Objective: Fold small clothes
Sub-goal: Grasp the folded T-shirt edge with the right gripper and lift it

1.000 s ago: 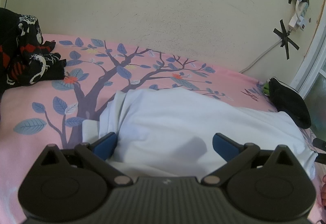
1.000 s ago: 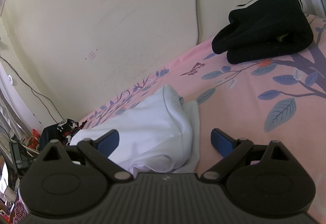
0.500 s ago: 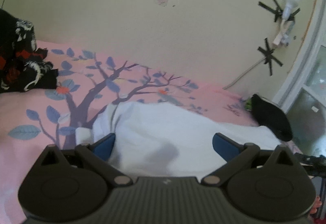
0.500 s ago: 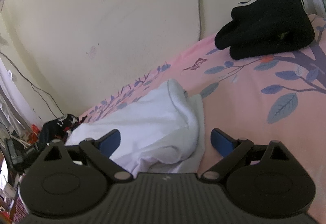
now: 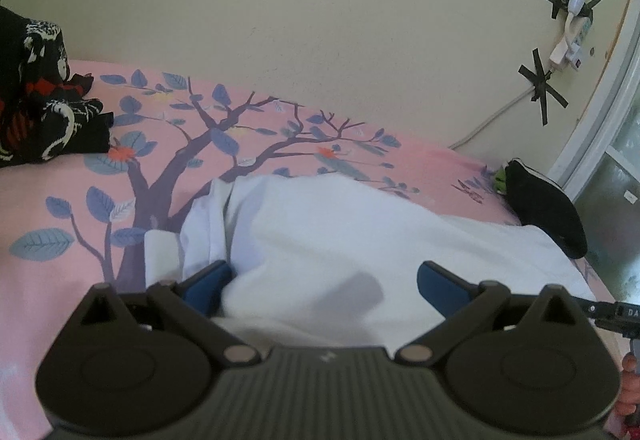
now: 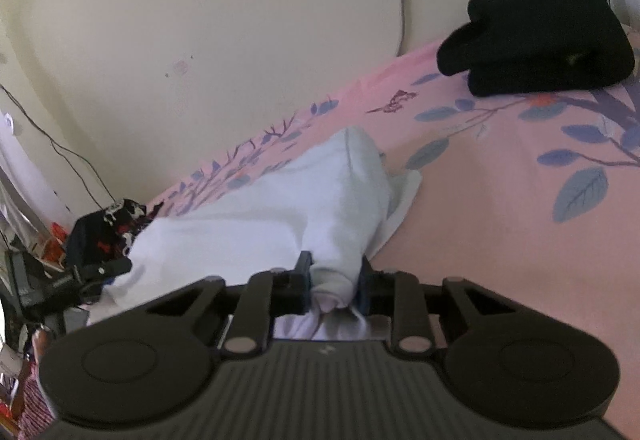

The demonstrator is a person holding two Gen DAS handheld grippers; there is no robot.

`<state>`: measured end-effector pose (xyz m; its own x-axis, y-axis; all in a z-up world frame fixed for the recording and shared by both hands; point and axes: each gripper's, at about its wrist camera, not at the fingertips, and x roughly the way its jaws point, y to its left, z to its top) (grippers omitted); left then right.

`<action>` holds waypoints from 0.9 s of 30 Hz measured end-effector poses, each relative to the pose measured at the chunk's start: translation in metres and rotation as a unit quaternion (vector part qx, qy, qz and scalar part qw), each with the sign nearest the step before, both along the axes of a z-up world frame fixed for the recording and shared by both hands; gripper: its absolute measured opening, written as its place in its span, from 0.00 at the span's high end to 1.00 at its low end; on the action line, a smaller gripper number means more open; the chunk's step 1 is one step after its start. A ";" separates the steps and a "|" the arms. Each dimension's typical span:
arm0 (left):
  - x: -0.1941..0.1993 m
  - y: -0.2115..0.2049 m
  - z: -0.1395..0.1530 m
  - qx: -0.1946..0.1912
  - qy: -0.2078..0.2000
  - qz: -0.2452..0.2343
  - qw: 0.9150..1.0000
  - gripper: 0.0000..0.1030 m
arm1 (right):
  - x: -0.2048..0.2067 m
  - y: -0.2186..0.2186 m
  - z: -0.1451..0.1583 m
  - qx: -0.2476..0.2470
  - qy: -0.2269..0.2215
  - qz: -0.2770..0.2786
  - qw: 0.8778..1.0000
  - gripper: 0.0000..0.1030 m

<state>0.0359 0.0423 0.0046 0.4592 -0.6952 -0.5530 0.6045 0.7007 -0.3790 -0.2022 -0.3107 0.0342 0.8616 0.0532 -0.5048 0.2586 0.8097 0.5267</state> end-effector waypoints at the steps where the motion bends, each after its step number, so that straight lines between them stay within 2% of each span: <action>1: 0.001 0.001 0.000 -0.004 0.002 0.001 1.000 0.00 | 0.000 0.003 0.005 0.000 -0.007 0.003 1.000 0.84; 4: 0.002 0.012 0.004 -0.033 0.000 0.016 0.999 0.00 | 0.003 0.016 0.029 -0.009 -0.039 0.025 0.999 0.85; 6: 0.003 0.029 0.010 -0.082 -0.004 0.028 0.996 0.00 | 0.009 0.030 0.047 -0.022 -0.058 0.049 0.997 0.86; 10: 0.008 0.071 0.017 -0.192 0.000 0.066 0.979 0.00 | 0.039 0.060 0.077 -0.042 -0.075 0.107 0.991 0.86; 14: 0.016 0.099 0.017 -0.246 0.010 0.105 0.964 0.01 | 0.080 0.093 0.096 -0.040 -0.081 0.169 0.981 0.86; 18: 0.013 0.115 0.022 -0.285 -0.007 0.115 0.951 0.01 | 0.131 0.139 0.104 -0.030 -0.074 0.239 0.968 0.86; 20: 0.013 0.120 0.023 -0.296 -0.012 0.118 0.948 0.01 | 0.155 0.170 0.103 -0.032 -0.066 0.278 0.958 0.87; 22: 0.015 0.122 0.022 -0.299 -0.009 0.120 0.947 0.01 | 0.176 0.204 0.096 -0.055 -0.048 0.314 0.947 0.86; 24: 0.018 0.122 0.020 -0.297 0.002 0.120 0.947 0.01 | 0.199 0.234 0.076 -0.070 -0.007 0.343 0.937 0.77; 25: 0.020 0.120 0.019 -0.293 0.007 0.120 0.949 0.01 | 0.211 0.246 0.061 -0.072 0.024 0.364 0.928 0.61; 26: 0.020 0.121 0.018 -0.289 0.010 0.119 0.950 0.01 | 0.220 0.254 0.046 -0.070 0.052 0.384 0.919 0.55; 27: 0.020 0.119 0.017 -0.284 0.012 0.118 0.951 0.01 | 0.220 0.256 0.040 -0.070 0.058 0.385 0.918 0.55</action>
